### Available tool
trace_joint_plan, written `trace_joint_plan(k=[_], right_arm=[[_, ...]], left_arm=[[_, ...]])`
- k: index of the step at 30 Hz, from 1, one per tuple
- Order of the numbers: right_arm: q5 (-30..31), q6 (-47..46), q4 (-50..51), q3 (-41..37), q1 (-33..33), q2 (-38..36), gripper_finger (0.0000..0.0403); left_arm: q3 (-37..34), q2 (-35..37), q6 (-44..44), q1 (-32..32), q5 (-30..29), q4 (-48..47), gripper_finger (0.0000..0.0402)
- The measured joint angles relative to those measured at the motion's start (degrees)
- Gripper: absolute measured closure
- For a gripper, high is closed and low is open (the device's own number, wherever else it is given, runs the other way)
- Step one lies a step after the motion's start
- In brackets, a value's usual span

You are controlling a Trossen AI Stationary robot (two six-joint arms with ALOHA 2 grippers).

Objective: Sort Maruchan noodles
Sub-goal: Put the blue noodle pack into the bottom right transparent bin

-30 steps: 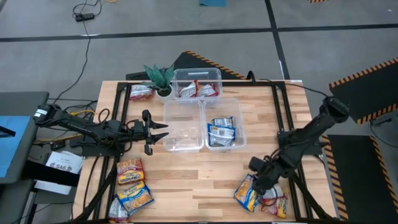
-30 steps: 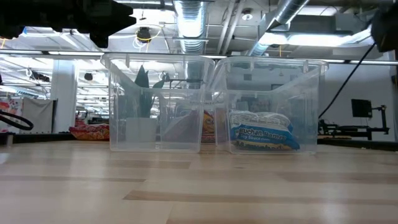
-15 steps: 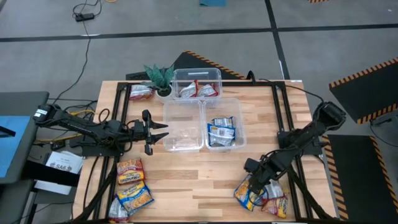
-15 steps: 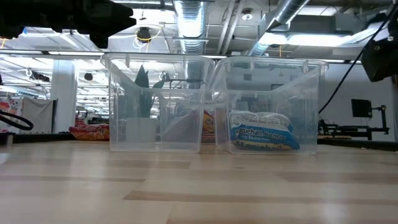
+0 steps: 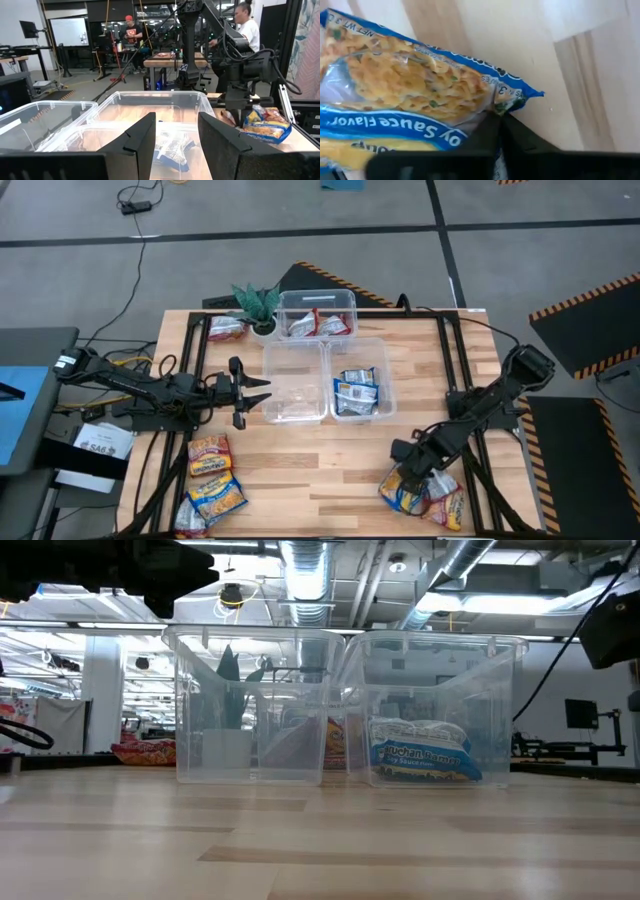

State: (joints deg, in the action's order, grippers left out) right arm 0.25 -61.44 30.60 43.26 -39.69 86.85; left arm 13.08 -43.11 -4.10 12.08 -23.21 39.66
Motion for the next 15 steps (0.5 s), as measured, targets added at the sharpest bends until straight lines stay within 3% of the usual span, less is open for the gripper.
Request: trace_joint_plan(k=[15], right_arm=[[1.2, 20.2, 0.4, 13.6, 4.1, 0.1, 0.0396]], left_arm=[[0.0, 0.0, 0.0, 0.0, -0.1, 0.0, 0.0264]])
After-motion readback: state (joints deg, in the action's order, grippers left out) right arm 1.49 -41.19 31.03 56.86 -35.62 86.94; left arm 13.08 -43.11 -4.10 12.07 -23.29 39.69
